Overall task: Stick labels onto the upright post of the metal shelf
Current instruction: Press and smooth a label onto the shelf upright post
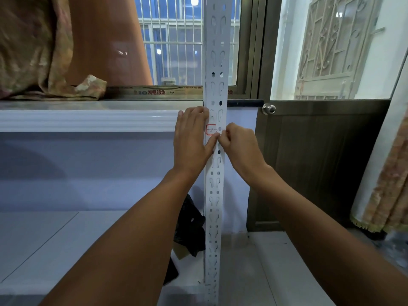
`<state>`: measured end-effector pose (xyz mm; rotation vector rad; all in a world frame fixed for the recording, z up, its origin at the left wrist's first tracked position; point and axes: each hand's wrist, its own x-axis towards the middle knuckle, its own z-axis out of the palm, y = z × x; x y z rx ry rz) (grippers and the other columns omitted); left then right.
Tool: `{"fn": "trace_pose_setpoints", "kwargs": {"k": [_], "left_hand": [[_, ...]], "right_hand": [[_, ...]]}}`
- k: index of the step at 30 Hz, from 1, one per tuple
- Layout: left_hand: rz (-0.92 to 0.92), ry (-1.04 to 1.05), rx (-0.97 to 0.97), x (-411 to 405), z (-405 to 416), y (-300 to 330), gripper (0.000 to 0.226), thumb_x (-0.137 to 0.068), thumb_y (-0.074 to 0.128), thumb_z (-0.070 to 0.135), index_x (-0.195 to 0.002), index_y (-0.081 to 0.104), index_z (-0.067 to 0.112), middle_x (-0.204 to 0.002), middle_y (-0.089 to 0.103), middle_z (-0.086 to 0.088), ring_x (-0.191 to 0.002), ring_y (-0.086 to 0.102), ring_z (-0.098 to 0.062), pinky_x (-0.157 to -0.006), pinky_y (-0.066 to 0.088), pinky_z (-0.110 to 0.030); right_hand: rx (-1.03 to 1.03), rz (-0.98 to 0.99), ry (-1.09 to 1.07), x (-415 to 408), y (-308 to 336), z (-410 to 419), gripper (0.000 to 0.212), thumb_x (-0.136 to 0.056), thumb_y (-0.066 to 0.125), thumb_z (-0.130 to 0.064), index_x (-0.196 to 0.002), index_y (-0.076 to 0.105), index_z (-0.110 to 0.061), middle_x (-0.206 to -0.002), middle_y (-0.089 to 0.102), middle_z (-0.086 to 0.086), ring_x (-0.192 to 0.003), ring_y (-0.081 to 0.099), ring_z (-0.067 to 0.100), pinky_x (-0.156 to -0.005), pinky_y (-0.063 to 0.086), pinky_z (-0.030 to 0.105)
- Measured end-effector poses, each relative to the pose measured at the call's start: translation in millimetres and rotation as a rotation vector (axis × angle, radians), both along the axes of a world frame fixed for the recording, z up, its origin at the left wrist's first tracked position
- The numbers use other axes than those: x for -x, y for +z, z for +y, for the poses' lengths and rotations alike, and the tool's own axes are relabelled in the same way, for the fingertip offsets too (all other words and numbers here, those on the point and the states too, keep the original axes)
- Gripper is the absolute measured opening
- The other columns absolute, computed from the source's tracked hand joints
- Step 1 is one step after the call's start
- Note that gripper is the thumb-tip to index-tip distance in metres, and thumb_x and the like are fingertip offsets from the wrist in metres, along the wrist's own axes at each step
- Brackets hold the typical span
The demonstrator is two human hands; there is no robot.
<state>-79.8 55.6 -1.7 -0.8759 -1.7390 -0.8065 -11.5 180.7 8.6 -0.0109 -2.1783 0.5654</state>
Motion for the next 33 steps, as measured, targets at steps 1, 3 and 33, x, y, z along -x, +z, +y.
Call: {"fn": "trace_pose_setpoints", "kwargs": {"k": [1,3,33], "left_hand": [[0.0,0.002,-0.003,1,0,0,0.046,-0.091,0.068,0.033,-0.129,0.056,0.009,-0.134,0.056,-0.003,-0.132,0.049,-0.022,-0.127,0.016,-0.04],[-0.004,0.002,-0.008,2,2,-1,0.047,-0.091,0.068,0.033,-0.129,0.056,0.009,-0.134,0.056,-0.003,-0.132,0.049,-0.022,-0.127,0.015,-0.04],[-0.004,0.014,0.014,2,0,-3,0.049,-0.092,0.068,0.033,-0.132,0.054,0.009,-0.138,0.055,-0.004,-0.136,0.046,-0.022,-0.126,0.019,-0.046]], "right_hand": [[-0.009,0.011,-0.011,0,0,-3,0.028,-0.103,0.052,-0.026,-0.083,0.055,-0.006,-0.093,0.071,0.012,-0.071,0.068,0.023,-0.065,0.06,0.04],[-0.036,0.033,-0.046,-1,0,-5,0.026,-0.102,0.053,-0.025,-0.083,0.052,-0.007,-0.091,0.07,0.013,-0.071,0.066,0.024,-0.067,0.06,0.04],[0.095,0.086,-0.02,3,0,-5,0.026,-0.098,0.056,-0.022,-0.08,0.055,-0.004,-0.08,0.067,0.01,-0.07,0.064,0.025,-0.064,0.057,0.047]]}}
